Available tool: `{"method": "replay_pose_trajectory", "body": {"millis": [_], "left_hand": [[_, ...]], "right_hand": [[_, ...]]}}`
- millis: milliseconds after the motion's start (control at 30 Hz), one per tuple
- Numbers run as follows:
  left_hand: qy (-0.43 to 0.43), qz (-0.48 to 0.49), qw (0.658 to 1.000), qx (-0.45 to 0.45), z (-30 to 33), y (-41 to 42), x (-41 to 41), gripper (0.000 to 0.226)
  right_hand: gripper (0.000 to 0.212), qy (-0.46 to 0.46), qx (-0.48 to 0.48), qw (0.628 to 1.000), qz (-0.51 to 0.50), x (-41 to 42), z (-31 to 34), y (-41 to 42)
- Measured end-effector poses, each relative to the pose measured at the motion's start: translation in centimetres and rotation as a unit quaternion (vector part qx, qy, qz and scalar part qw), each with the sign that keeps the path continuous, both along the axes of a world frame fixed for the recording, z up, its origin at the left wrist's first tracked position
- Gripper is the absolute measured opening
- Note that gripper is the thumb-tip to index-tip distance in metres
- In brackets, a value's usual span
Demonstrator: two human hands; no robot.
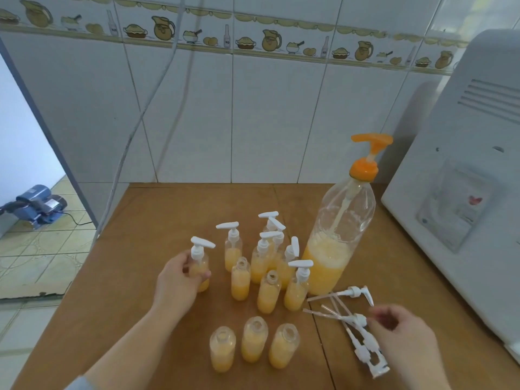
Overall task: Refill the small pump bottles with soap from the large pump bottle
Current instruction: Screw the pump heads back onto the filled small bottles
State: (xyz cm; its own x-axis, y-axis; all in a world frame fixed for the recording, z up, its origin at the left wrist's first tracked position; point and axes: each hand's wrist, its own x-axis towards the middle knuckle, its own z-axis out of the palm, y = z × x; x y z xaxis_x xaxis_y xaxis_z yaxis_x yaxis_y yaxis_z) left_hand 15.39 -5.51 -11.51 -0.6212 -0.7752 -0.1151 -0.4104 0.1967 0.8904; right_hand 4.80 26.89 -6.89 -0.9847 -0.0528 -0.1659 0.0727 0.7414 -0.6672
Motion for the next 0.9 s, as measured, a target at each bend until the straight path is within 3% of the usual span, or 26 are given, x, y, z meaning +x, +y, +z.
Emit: {"method": "replay_pose_trajectory", "body": {"millis": [167,300,400,500,567,733,900], "left_hand": [[-0.013,-0.005,1.000,-0.002,-0.7,0.3,0.2,0.031],[-0.029,-0.023,0.999,0.007,-1.1,-0.3,0.7,0.042],[-0.031,-0.008,0.999,-0.007,-1.5,-0.3,1.8,0.047],[0.005,0.013,1.000,-0.026,-1.8,0.7,4.1,0.043],[0.029,0.000,0.999,-0.033,-1.9,1.9,5.6,0.043],[0.049,-0.108,0.993,-0.007,-2.2,2.9,5.3,0.034],[0.007,-0.205,0.976,0.072,-2.0,2.7,1.6,0.046]], "right_hand": [[0.013,-0.003,0.261,0.961,0.086,0.7,-3.1,-0.7],[0.026,0.039,0.283,0.952,0.106,1.3,-4.4,-0.7],[0.032,0.025,0.275,0.955,0.108,1.4,-4.9,-0.3],[0.016,-0.012,0.239,0.962,0.131,1.1,-6.6,1.2],[0.018,-0.029,0.203,0.966,0.158,0.8,-5.6,1.9],[0.014,-0.051,0.075,0.989,0.119,0.3,1.1,1.2],[0.037,-0.010,0.024,0.986,0.164,0.2,7.1,2.8]]}}
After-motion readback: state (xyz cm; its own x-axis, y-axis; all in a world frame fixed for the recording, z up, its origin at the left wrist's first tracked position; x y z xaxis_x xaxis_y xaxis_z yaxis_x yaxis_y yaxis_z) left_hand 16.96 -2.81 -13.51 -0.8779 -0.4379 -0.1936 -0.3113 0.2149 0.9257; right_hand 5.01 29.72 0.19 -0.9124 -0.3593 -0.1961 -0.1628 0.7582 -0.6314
